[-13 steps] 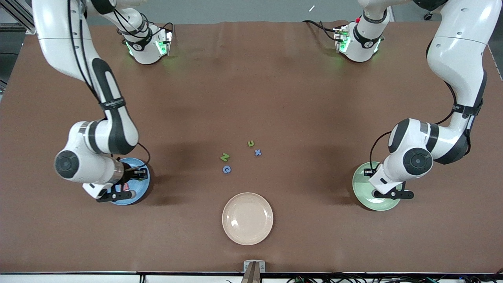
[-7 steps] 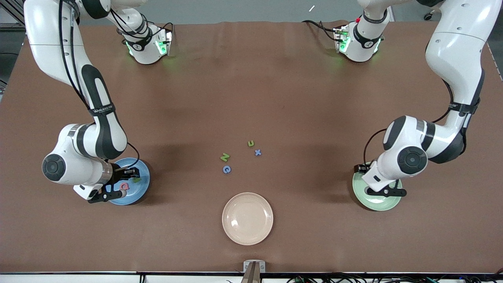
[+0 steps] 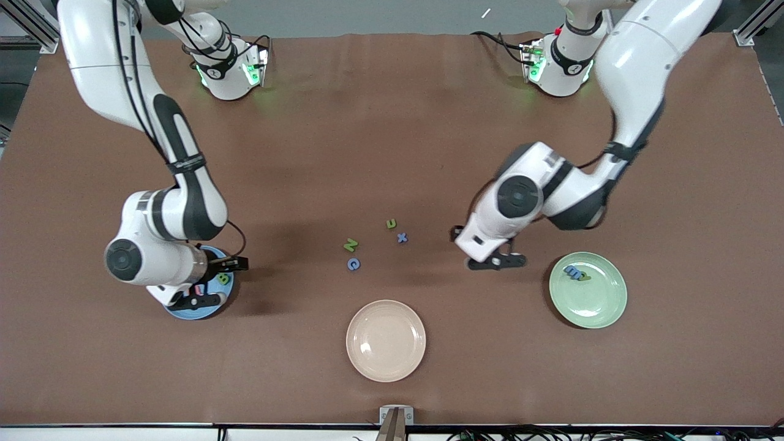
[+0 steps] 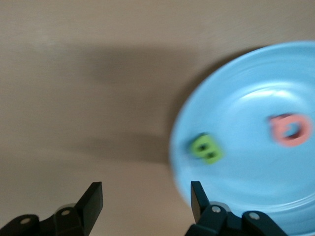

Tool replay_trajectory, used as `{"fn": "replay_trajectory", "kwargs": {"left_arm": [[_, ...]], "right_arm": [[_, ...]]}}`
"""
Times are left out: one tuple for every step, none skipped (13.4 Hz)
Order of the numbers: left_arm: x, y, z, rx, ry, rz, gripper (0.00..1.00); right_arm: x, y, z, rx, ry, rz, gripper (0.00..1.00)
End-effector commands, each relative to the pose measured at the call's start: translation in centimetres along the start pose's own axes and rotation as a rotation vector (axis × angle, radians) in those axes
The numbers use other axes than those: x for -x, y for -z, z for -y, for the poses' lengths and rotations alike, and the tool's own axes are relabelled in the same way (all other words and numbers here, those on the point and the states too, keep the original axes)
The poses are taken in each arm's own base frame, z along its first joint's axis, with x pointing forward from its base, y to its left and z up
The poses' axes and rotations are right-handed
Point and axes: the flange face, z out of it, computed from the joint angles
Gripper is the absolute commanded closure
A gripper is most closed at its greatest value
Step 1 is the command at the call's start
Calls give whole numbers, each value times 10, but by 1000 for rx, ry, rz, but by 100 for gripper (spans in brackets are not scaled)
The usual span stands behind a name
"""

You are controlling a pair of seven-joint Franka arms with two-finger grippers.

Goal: Sort uppercase to blue plate, lowercase to green plate
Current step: 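Reach the blue x with the left gripper while the right gripper reaches Z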

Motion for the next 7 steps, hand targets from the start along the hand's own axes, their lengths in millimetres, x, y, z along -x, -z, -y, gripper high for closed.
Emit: {"fn": "replay_trajectory", "kwargs": {"left_arm": [[9, -24, -39, 111, 124, -34, 11], [19, -36, -57, 145, 154, -31, 13], [23, -47, -75, 178, 212, -36, 18], [27, -57, -97, 185, 318, -37, 22], [31, -67, -115, 174, 397, -55, 24], [34, -77, -126, 153, 439, -81, 25], [38, -84, -132, 132, 447, -105, 29]], "right_arm": [[19, 3, 69, 2, -109, 8, 20], [26, -3, 103, 8, -175, 7, 20], [32, -8, 131, 3, -235, 0, 20], [37, -14, 155, -6, -287, -22, 20], [42, -22, 172, -16, -350, -48, 20], [48, -31, 191, -19, -410, -66, 19], [55, -39, 211, -23, -459, -81, 19]]}}
